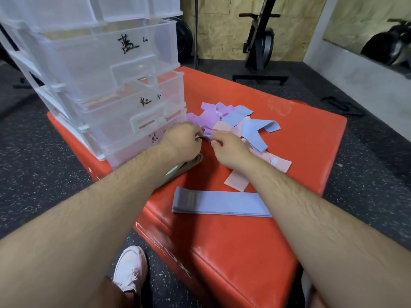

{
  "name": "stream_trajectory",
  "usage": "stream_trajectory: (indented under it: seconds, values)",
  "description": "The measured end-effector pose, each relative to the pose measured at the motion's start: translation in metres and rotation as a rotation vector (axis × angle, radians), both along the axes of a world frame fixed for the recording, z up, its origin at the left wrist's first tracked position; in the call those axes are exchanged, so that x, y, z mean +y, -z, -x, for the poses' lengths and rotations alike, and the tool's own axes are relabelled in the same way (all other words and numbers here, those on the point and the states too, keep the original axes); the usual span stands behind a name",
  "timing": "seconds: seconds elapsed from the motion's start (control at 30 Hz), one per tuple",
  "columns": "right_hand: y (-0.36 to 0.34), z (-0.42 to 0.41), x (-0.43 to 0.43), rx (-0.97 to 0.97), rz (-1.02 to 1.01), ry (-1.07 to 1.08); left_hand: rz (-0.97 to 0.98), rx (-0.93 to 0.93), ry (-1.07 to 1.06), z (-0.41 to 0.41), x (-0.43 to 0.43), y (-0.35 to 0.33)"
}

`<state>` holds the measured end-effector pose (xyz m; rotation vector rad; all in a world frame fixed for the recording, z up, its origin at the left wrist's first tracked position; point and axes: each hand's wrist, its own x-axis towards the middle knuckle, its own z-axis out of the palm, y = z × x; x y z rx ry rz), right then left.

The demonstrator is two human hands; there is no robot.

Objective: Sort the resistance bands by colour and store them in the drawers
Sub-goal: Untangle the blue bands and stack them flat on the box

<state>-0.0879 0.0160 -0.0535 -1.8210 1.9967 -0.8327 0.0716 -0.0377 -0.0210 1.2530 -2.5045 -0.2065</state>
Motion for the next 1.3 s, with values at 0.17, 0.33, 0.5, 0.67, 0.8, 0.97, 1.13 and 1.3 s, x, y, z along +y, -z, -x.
stream_trajectory:
  seconds: [0.17,0.33,0.5,0.67,0.8,0.97,1.13,1.3]
  values:
    - [-0.033,0.018,0.031,-0.260,0.107,0.075,-0.014,0.077,-0.010,0.009,0.005,-0.010]
    - [-0.065,0.037,0.061,-0.435,0.224,0.108,-0.038,0.244,0.023,0.026,0.014,-0.022]
    - [-0.086,0.050,0.088,-0.462,0.338,0.110,-0.103,0.550,0.119,0.040,0.039,-0.050]
    - [-0.092,0.055,0.102,-0.530,0.381,0.059,-0.155,0.551,0.207,0.050,0.065,-0.069]
    - [-0.087,0.057,0.108,-0.612,0.215,-0.031,-0.279,0.672,0.237,0.052,0.083,-0.079]
    - [-0.086,0.050,0.115,-0.438,0.327,0.022,-0.262,0.704,0.119,0.044,0.094,-0.077]
    - [-0.078,0.043,0.125,-0.053,0.419,-0.005,-0.760,0.848,-0.023,0.045,0.113,-0.083]
    - [-0.071,0.040,0.132,-0.147,0.232,-0.147,-0.620,0.619,0.048,0.033,0.112,-0.069]
